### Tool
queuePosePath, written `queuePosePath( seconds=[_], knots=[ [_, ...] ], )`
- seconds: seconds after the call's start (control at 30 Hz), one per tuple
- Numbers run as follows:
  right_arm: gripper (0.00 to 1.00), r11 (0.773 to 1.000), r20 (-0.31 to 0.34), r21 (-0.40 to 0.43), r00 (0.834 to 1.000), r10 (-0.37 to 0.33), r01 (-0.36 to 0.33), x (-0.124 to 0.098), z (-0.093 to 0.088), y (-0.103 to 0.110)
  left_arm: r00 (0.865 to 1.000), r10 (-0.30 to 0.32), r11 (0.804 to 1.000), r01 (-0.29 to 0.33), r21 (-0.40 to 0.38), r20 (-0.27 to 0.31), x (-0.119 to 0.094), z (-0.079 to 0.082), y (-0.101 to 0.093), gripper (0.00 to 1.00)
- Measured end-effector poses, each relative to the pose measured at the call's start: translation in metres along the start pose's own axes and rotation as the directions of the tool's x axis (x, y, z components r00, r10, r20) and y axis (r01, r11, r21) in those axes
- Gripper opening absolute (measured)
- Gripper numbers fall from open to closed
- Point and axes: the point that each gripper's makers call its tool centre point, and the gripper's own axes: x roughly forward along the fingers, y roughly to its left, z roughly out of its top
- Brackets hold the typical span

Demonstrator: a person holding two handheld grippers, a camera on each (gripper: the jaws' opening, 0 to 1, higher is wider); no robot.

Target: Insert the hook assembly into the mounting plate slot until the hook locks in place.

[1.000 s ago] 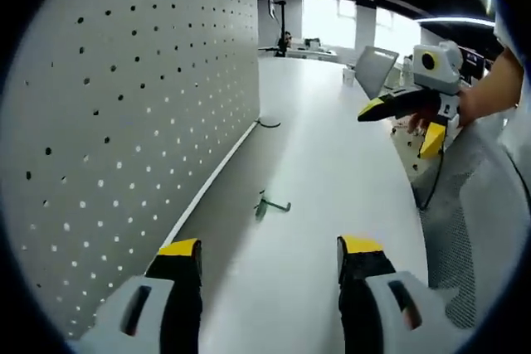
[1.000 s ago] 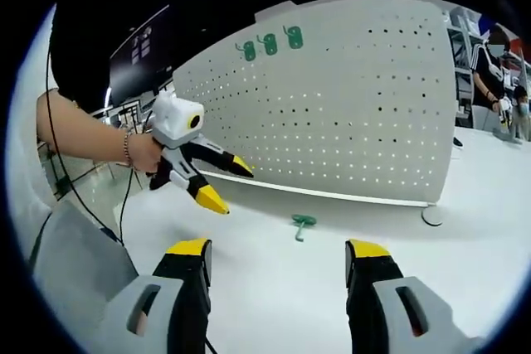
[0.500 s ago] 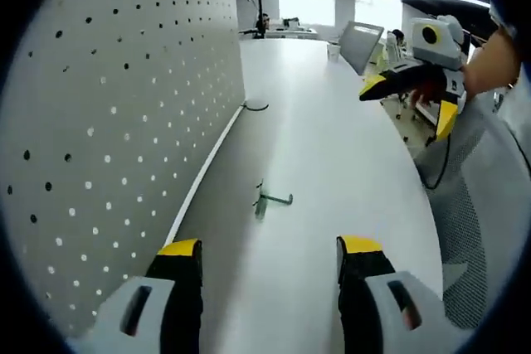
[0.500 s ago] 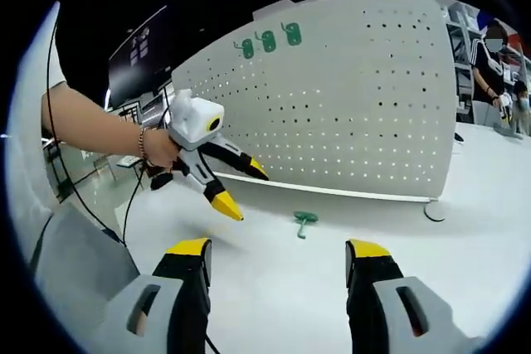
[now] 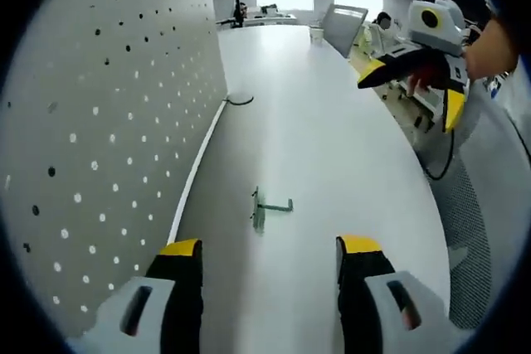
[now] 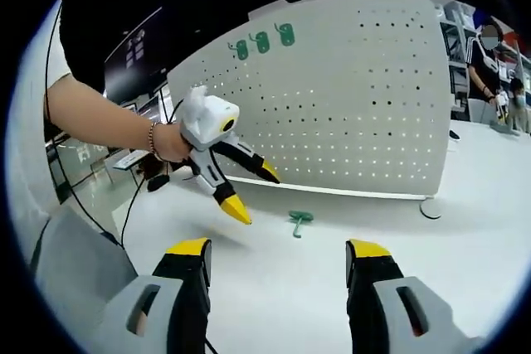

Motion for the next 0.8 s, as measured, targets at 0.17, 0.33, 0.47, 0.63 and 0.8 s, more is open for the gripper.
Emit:
queuePosePath(
  seconds=[0.17,0.33,0.47,0.63,0.8],
  knots=[
    [0.63,1.0,0.0,0.006,1.0,-0.005,0.005,0.0,0.0,-0.001,1.0,-0.013,1.0,0.014,0.02,-0.02,0.007,0.003,0.004,0.66],
    [0.63,1.0,-0.01,-0.008,1.0,-0.003,0.003,0.001,-0.002,0.0,0.999,-0.027,0.999,0.028,0.032,-0.038,0.013,0.004,0.006,0.65],
    [0.63,0.999,-0.026,-0.036,1.0,-0.003,0.002,0.002,-0.003,0.003,0.997,-0.049,0.998,0.051,0.039,-0.06,0.019,0.002,0.004,0.64],
    [0.63,0.998,-0.044,-0.065,0.999,0.001,-0.004,0.004,-0.005,0.005,0.993,-0.075,0.996,0.08,0.051,-0.089,0.027,0.0,0.001,0.64],
    [0.63,0.997,-0.06,-0.079,0.998,0.004,-0.009,0.004,-0.008,0.006,0.99,-0.089,0.994,0.096,0.06,-0.112,0.033,0.001,0.001,0.61]
  ],
)
